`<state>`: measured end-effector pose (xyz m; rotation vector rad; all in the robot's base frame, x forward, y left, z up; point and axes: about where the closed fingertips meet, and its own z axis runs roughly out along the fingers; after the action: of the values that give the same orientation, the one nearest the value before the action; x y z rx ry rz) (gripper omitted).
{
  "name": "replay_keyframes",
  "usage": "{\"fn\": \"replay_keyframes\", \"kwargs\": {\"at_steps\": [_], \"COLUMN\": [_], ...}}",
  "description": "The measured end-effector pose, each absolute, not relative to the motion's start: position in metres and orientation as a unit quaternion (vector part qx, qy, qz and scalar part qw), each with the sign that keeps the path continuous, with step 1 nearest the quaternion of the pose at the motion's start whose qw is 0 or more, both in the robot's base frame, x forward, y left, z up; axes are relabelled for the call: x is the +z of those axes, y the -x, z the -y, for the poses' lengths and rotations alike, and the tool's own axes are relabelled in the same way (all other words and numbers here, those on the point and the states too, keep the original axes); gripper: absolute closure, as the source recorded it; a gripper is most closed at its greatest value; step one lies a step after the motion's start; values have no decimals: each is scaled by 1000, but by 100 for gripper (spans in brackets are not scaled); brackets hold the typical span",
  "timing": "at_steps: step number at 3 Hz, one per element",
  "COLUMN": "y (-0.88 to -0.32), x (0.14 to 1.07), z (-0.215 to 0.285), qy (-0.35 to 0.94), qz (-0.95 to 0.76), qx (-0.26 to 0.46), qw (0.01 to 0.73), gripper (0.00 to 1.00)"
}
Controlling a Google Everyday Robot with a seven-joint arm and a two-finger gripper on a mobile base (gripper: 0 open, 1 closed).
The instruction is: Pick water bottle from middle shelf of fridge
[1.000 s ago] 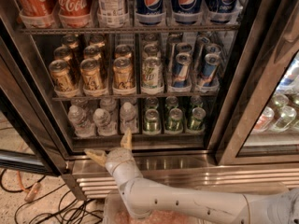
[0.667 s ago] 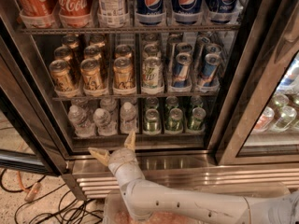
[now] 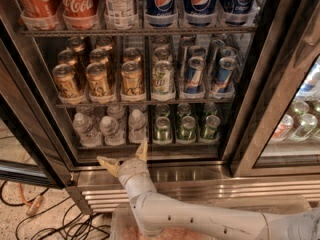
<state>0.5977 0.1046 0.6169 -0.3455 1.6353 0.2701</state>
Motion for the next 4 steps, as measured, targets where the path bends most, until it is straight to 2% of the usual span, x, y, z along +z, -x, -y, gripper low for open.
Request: {"fn": "replay_keyframes", "kwargs": {"at_steps": [4], "y": [-632], "x": [617], "z": [-86], "qy": [128], "qz": [-716], "qx": [106], "qw": [678], "gripper": [0]}}
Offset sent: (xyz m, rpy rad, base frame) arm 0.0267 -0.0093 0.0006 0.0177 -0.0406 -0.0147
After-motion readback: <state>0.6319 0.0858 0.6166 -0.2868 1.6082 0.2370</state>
